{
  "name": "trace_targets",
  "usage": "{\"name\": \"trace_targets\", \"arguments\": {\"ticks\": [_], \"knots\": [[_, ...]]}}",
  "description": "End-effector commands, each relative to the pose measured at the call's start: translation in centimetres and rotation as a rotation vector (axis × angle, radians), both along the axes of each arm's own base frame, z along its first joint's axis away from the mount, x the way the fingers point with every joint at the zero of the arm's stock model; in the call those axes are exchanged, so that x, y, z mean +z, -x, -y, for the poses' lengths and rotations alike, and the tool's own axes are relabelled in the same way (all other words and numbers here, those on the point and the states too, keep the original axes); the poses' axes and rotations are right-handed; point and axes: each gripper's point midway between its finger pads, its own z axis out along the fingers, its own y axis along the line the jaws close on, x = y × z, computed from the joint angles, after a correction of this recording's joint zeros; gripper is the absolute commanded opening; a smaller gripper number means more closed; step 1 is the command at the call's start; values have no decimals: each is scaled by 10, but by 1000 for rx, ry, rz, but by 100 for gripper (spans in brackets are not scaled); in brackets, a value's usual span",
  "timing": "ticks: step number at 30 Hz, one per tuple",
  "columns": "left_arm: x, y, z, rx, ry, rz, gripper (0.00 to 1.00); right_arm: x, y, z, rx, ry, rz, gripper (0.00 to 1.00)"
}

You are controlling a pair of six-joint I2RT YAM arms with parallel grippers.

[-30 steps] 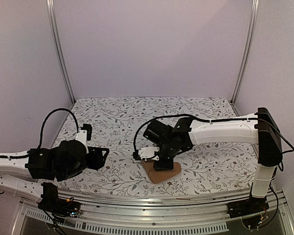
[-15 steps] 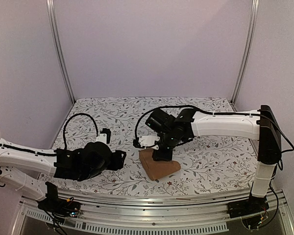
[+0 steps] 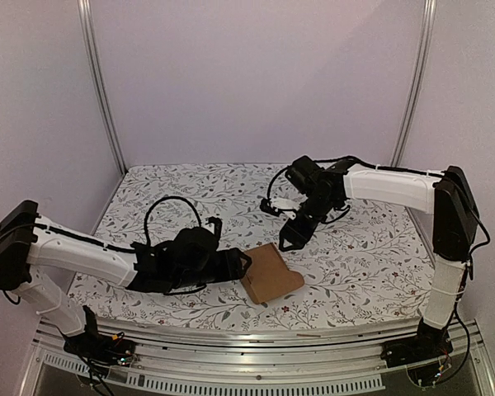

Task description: Fold the paper box

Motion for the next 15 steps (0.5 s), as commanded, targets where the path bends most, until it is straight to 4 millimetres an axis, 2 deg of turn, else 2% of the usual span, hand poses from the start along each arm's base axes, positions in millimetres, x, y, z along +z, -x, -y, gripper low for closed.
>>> {"name": "trace_targets", "arguments": {"ticks": [1, 9, 15], "knots": [[-12, 1, 8, -11, -7, -108, 68, -5, 22, 3, -15, -33, -128, 61], [-34, 1, 4, -22, -93, -210, 53, -19, 28, -1, -9, -38, -195, 62], [-62, 6, 11, -97, -148, -274, 51, -44, 33, 1, -15, -5, -257, 61]]}}
